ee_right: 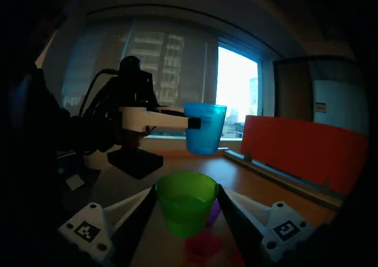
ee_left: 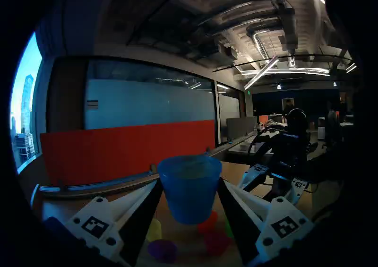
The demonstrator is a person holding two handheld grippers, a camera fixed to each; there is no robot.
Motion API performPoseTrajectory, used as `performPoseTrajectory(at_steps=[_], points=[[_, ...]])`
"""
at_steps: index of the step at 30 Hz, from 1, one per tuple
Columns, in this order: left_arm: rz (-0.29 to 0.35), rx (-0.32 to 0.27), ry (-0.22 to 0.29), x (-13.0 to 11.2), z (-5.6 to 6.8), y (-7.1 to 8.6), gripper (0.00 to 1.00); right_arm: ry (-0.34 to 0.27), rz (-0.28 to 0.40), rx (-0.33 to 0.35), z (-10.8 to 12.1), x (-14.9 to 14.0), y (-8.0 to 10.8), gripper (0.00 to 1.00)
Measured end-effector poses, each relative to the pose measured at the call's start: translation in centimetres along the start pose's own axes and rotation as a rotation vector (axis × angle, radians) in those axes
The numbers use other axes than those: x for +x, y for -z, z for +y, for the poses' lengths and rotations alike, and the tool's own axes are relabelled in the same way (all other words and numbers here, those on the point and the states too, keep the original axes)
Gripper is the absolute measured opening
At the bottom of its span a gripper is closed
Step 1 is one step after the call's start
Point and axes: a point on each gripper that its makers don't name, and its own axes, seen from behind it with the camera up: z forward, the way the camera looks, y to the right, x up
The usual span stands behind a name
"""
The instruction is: Pour water
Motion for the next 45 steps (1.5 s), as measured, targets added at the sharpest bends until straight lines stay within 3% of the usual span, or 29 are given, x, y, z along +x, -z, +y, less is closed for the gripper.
performPoseTrajectory(at_steps=[17, 32, 45], points=[[-0.107, 0.001, 0.013, -3.9, -0.1, 0.5, 0.82, -0.017, -0.032, 0.023, -0.7, -0.5, 0.5, 0.92], [-0.190, 0.010, 0.022, -7.3, -0.5, 2.0, 0.83, -0.011, -0.079, 0.027, -0.3, -1.4, 1.9, 0.92], [-0.268, -0.010, 0.019, -10.5, 0.2, 2.3, 0.83, -0.005, -0.134, 0.028, 0.2, -2.8, 3.2, 0.92]])
